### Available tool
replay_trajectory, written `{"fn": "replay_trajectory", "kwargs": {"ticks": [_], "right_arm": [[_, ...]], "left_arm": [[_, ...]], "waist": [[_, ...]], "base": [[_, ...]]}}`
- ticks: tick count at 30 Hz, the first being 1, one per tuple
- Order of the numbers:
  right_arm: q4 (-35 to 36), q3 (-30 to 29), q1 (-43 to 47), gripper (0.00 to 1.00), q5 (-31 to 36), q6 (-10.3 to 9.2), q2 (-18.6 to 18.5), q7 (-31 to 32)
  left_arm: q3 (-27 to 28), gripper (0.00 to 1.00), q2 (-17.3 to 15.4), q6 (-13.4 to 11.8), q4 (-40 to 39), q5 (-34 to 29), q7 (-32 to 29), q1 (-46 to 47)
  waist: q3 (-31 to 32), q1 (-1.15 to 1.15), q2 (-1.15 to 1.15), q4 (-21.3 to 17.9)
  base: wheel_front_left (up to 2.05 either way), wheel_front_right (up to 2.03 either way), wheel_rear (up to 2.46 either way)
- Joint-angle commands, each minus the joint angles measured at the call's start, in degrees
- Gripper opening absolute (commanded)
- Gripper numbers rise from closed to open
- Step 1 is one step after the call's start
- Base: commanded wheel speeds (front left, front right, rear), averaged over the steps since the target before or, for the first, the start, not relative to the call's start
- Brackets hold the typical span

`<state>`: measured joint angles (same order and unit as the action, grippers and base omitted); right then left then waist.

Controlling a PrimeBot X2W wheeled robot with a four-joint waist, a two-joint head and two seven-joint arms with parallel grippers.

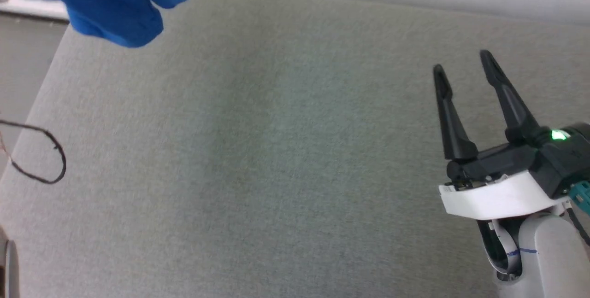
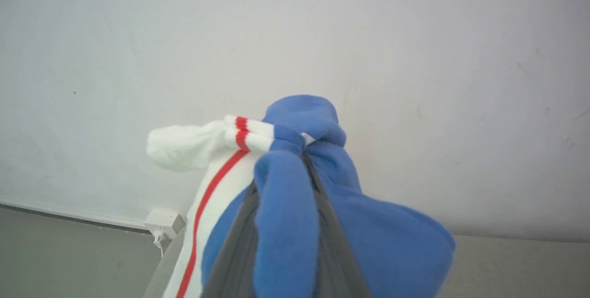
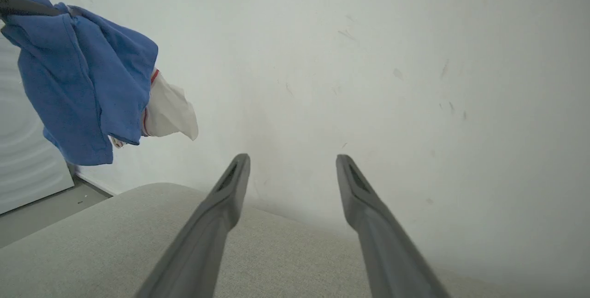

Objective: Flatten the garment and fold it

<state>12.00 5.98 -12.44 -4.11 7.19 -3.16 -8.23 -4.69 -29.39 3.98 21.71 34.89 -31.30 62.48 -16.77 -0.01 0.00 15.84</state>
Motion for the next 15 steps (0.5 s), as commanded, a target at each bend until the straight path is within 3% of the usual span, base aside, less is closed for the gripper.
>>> {"fn": "replay_trajectory", "kwargs": {"ticks": [1,7,15], "right_arm": [[-0.29,-0.53,0.68,1.00,-0.33,0.30,0.05,-0.49],[-1.19,-3.66,2.21,1.00,-1.41,0.30,0.25,-2.11],[-1.72,-8.31,4.07,1.00,-3.04,0.30,0.27,-3.32]], "left_arm": [[-0.45,0.00,0.99,-0.06,-0.83,0.40,-0.33,1.21],[-4.13,0.00,5.38,0.69,-5.46,2.08,-3.40,4.07],[-8.86,0.00,15.08,-0.92,-10.87,6.93,-8.27,3.20]], "waist": [[5.47,0.01,0.00,-4.75],[7.86,0.01,0.00,-8.43],[10.40,0.01,0.00,-13.91]], "base": [[0.00,0.00,0.00],[0.00,0.00,0.00],[0.00,0.00,0.00]]}}
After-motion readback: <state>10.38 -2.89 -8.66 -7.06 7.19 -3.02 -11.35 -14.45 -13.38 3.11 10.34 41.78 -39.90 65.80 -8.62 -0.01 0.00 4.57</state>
